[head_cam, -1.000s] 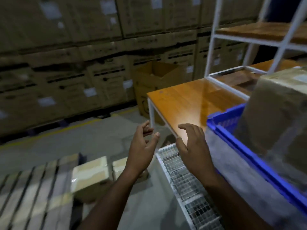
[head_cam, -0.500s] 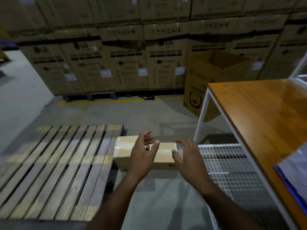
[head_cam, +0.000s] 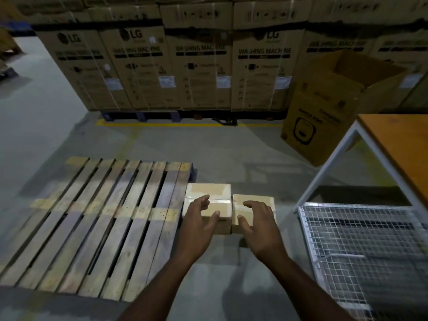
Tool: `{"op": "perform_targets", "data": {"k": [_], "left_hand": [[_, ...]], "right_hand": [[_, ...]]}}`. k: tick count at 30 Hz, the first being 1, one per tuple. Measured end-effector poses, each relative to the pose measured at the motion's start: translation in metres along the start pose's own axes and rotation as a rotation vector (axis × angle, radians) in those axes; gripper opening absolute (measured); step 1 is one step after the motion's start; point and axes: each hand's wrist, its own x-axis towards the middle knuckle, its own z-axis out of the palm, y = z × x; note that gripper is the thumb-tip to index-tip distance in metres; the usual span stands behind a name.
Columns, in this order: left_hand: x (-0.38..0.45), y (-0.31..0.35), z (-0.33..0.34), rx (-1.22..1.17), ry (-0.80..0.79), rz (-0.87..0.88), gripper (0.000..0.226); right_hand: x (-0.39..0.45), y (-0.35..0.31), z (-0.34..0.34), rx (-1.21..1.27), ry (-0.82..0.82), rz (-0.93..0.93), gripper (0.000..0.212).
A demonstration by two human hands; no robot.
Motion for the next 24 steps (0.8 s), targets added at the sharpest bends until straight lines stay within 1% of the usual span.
{"op": "perform_targets", "data": {"k": [4,6,8,11,15,16,18,24], "left_hand": [[0.031,-0.033,0.001,0.04,0.021,-0.038,0.05],[0.052,-0.043,0.006,0.03,0.032,-0.054,0.05],[0.074,-0.053,0.006,0.028,0.023,-0.075,0.05],[0.149,-0.084,0.02,0.077,0.019,-0.166,0.051],[0.158,-0.095,0.024,0.087,0.003,-0.149,0.05],[0.167,-0.102,0.028,0.099,-0.006,-0.16,0.05],[0.204,-0.127,0.042,0.102,-0.016,-0.21,0.05],[0.268,-0.19,0.076,0.112,0.038,-0.333,0.047]], "right_hand": [[0.025,0.002,0.029,-0.008,-0.005,0.007,0.039],[0.047,0.007,0.043,-0.014,0.01,0.034,0.038],[0.07,0.011,0.056,-0.012,-0.033,0.081,0.037],[0.147,0.035,0.099,0.016,-0.138,0.156,0.04],[0.154,0.045,0.111,0.023,-0.133,0.22,0.042],[0.161,0.054,0.118,0.025,-0.122,0.236,0.041],[0.194,0.078,0.144,0.035,-0.155,0.269,0.04],[0.258,0.133,0.204,0.016,-0.215,0.332,0.039]]}}
